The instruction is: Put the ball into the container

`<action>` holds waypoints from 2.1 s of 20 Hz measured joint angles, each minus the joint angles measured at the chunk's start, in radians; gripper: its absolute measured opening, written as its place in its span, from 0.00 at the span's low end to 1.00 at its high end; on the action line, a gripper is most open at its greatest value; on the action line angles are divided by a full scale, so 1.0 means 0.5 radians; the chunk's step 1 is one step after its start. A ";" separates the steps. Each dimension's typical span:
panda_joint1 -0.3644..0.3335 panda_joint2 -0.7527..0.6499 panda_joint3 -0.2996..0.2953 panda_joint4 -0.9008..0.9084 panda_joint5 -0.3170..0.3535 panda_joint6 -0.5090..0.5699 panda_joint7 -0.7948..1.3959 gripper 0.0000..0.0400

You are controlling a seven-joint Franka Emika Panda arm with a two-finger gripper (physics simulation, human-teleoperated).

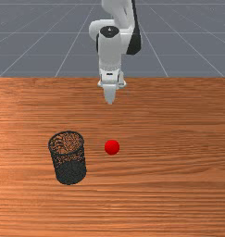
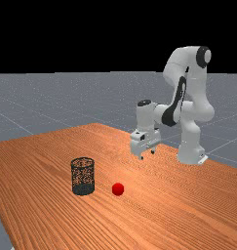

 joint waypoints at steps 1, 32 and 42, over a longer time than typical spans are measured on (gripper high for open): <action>-0.006 0.012 -0.013 0.001 -0.008 -0.006 -0.027 1.00; -0.033 0.577 -0.018 0.810 0.037 -0.282 -0.078 1.00; -0.023 0.987 -0.017 1.476 0.021 -0.571 -0.047 1.00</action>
